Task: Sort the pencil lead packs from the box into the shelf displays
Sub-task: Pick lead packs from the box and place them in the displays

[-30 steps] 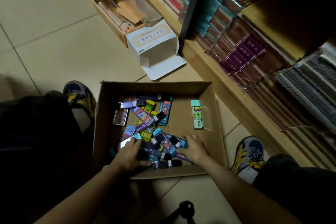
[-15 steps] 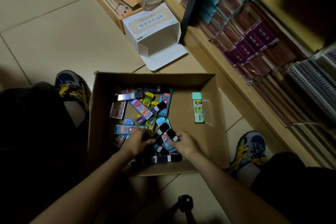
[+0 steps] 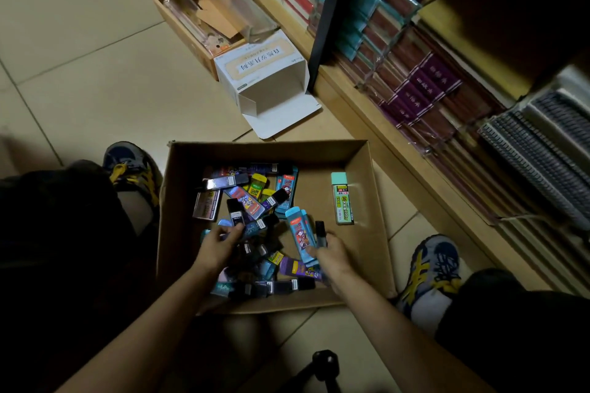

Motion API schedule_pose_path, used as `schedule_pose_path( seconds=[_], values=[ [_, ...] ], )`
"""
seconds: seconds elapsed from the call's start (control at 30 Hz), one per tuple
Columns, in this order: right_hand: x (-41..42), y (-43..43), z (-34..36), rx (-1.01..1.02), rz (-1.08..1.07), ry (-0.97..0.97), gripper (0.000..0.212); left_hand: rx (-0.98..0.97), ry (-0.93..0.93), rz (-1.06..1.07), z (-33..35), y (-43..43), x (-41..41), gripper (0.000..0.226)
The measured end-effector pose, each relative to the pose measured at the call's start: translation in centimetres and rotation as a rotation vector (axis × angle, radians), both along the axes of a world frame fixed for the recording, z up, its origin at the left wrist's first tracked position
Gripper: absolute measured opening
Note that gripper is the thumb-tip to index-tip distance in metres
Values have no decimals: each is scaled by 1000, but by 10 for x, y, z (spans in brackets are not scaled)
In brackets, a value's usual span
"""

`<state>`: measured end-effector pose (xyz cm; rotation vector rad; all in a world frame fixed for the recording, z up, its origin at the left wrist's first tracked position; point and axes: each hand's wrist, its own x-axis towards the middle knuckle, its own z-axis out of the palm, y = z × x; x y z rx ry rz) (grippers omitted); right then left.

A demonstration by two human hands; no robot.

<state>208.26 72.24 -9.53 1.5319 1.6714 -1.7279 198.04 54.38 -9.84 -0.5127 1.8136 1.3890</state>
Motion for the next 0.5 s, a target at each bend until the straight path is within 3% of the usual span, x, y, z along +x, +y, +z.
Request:
schedule_pose_path(
  seconds=[0.13,0.3,0.4,0.5],
  values=[
    [-3,13,29,-84,-142,141,32,85,36,140,23,30,14,18],
    [-8,17,75,-203,-129,329,28,320,66,159,67,67,29,8],
    [-10,16,106,-156,-133,414,17,471,44,154,94,76,28,5],
    [-10,18,140,-102,-82,465,24,626,-41,166,119,79,25,3]
  ],
)
